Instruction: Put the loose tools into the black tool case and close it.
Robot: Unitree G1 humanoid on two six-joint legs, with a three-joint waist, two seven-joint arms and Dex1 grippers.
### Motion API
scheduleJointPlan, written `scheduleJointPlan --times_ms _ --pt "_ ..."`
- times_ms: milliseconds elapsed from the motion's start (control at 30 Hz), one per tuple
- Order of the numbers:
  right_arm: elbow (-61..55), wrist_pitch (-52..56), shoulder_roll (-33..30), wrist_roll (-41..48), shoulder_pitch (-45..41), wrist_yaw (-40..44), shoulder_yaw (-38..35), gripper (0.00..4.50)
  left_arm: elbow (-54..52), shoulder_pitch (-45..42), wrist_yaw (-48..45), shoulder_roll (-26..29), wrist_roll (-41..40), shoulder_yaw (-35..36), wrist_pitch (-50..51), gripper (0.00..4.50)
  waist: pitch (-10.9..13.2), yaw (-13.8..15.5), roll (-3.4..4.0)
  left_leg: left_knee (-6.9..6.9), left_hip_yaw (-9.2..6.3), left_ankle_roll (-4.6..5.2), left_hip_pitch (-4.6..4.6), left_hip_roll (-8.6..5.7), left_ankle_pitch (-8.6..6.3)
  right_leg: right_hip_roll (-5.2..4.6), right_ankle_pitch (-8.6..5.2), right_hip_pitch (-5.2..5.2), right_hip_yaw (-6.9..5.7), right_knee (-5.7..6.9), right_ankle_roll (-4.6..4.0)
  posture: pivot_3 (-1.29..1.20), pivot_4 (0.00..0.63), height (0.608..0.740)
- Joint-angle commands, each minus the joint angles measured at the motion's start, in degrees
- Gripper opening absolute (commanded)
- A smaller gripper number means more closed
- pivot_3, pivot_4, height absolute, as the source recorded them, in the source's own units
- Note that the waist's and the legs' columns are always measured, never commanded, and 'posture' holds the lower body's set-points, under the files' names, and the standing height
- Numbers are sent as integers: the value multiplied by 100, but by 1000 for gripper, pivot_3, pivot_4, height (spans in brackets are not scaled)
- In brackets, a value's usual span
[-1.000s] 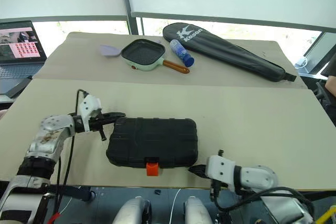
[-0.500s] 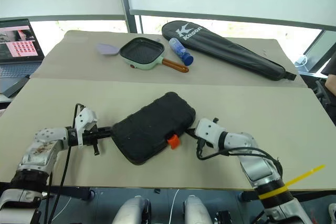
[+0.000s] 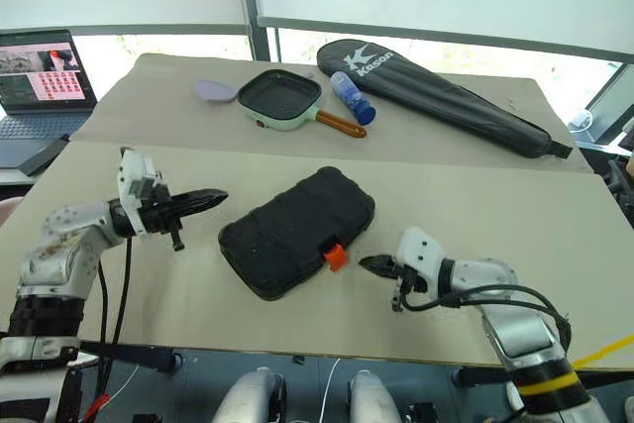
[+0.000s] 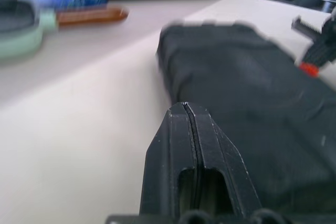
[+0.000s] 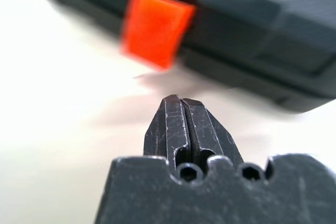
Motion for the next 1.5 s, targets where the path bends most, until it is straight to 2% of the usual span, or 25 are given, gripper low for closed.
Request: scheduleJointPlan --times_ms 33,267,400,1033,1500 --pt "-453 187 155 37 44 -199 59 0 -199 -323 -163 -159 158 -473 88 32 0 -24 0 0 0 0 0 1 0 3 0 0 0 0 0 0 150 740" --pt "-429 265 470 -134 -163 -412 282 0 179 -681 25 -692 730 -1154 -172 32 0 -53 0 9 -4 0 -3 2 0 9 0 -1 2 1 0 0 150 740" --pt "-290 186 545 -224 -306 -416 378 0 390 -676 129 -822 989 -1324 -267 32 0 -51 -1 14 -5 1 -5 2 0 8 0 0 2 1 0 0 150 740" --pt "120 -158 978 -336 -686 -526 387 0 383 -283 232 -748 1274 -1488 -242 32 -11 -109 18 18 -5 1 8 3 0 9 0 10 3 8 0 0 150 740" --pt "169 -210 1200 -268 -755 -613 267 0 491 -253 183 -779 1361 -1601 -226 32 -14 -124 23 14 -3 1 56 6 -1 12 -1 48 9 10 0 0 150 740"
